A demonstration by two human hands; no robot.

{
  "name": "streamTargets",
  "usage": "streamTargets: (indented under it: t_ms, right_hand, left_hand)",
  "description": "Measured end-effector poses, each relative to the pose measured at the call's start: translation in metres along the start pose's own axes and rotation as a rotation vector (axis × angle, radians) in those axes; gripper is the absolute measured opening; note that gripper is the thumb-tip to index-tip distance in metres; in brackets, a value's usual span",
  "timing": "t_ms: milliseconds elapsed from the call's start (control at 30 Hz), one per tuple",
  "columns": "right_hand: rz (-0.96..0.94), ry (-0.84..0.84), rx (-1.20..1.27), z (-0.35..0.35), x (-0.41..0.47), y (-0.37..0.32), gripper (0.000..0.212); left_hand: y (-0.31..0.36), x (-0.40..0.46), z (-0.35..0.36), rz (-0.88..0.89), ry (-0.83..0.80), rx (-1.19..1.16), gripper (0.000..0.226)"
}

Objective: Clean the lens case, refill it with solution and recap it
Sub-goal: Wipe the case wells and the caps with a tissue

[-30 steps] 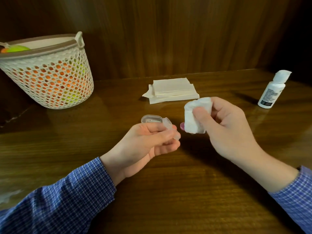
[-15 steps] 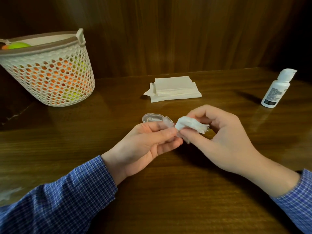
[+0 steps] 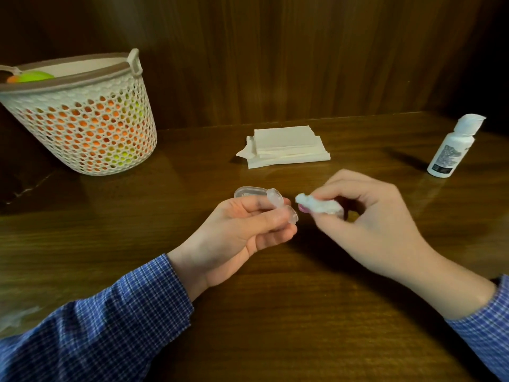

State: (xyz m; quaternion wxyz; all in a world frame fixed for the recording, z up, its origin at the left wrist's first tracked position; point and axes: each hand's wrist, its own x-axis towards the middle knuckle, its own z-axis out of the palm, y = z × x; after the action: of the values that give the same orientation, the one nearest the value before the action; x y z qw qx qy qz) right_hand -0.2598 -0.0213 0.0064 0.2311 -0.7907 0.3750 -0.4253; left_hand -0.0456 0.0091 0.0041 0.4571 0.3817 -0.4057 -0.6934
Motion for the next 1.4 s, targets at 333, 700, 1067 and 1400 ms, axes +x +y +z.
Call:
streamTargets:
  t_ms: [333, 700, 1067, 1400]
  right_hand:
    - [-0.001, -0.177, 0.049, 0.006, -0.005, -0.005, 0.02]
    - [0.027, -0.13, 0.098, 0.004, -0.004, -0.009, 0.02]
    - [0.264, 0.031, 0.239, 0.001, 0.002, -0.004, 0.03]
    - [0.326, -0.187, 0.335, 0.004, 0.002, -0.007, 0.025]
  left_hand:
    - [-0.001, -0.001, 0.001, 0.052, 0.058, 0.09, 0.028]
    - [-0.002, 0.0, 0.002, 0.129, 0.046, 0.168, 0.035]
    - [-0.004, 0.0, 0.001, 0.131, 0.065, 0.182, 0.027]
    - [-0.007, 0.001, 0.001, 0.183, 0.079, 0.23, 0.034]
